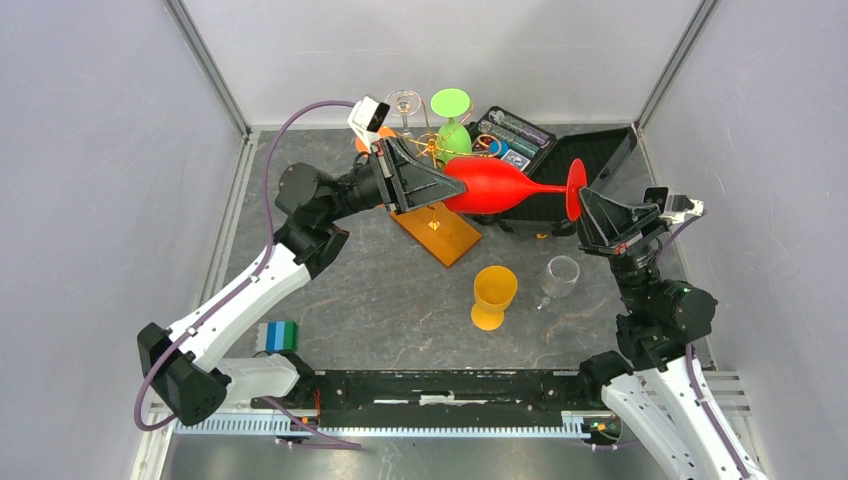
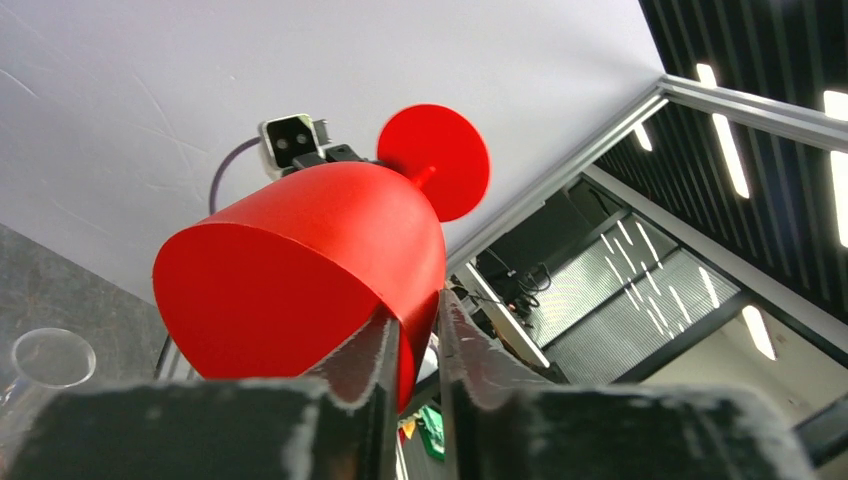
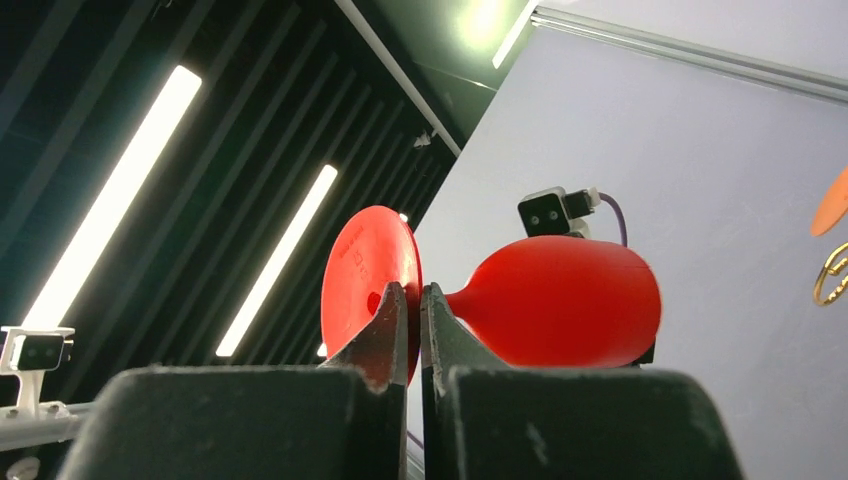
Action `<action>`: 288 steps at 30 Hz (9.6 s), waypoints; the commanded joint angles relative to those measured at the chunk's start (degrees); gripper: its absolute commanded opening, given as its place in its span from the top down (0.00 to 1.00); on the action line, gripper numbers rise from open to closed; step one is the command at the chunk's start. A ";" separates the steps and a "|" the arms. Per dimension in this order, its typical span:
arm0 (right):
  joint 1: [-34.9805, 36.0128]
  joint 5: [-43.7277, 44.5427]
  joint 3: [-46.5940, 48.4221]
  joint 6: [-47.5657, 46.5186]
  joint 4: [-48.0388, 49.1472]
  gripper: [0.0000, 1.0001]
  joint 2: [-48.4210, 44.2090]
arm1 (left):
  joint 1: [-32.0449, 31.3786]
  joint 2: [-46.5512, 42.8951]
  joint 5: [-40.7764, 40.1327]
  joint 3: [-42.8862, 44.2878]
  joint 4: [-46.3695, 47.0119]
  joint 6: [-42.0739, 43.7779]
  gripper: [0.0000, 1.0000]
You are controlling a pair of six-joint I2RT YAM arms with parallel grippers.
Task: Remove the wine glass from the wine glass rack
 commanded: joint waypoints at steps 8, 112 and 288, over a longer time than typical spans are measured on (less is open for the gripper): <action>-0.40 5.27 -3.60 -1.36 -2.69 1.00 2.04 | -0.24 -3.92 5.42 0.78 2.08 2.06 0.98; -0.41 36.64 2.46 -30.74 -46.85 0.29 -14.07 | -28.71 9.09 -53.67 18.70 -92.42 59.96 0.35; 33.48 -7.07 16.06 -51.15 44.76 0.02 44.23 | 33.64 -33.22 -2.90 -5.39 -10.50 -37.30 0.98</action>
